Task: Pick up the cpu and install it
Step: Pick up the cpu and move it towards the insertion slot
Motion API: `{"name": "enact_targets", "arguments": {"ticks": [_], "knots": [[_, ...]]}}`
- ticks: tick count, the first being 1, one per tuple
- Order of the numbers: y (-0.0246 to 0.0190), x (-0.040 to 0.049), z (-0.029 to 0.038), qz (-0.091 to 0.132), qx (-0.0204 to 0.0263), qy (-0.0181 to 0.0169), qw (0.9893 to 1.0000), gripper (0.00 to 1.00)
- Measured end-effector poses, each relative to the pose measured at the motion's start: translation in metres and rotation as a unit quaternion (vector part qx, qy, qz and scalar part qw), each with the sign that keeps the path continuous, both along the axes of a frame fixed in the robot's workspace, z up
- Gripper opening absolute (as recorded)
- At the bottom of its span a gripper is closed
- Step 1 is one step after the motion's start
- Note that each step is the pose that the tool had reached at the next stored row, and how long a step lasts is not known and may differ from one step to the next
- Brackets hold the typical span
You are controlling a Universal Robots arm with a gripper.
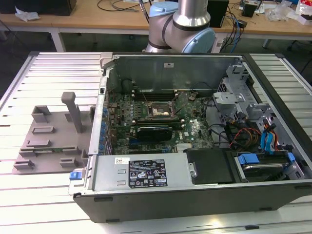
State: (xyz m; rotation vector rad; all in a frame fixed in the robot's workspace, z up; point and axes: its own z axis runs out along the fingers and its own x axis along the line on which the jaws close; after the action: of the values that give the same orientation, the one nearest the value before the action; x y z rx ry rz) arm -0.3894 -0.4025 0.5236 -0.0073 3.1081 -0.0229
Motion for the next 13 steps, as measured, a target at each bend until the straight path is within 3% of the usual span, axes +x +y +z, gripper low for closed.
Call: {"name": "enact_targets", "arguments": {"ticks": [4, 8, 10, 13], "knots": [[0.0000, 0.0000, 0.0072, 0.000, 0.0000, 0.0000, 1.0000, 0.55], [0.0000, 0.0000, 0.0093, 0.000, 0.0000, 0.0000, 1.0000, 0.55], [0.0000, 0.0000, 0.0090, 0.000, 0.0000, 0.0000, 1.0000, 0.55], [0.0000, 0.0027, 0.0006, 0.000, -0.0001, 0.0000, 1.0000, 0.55]]}}
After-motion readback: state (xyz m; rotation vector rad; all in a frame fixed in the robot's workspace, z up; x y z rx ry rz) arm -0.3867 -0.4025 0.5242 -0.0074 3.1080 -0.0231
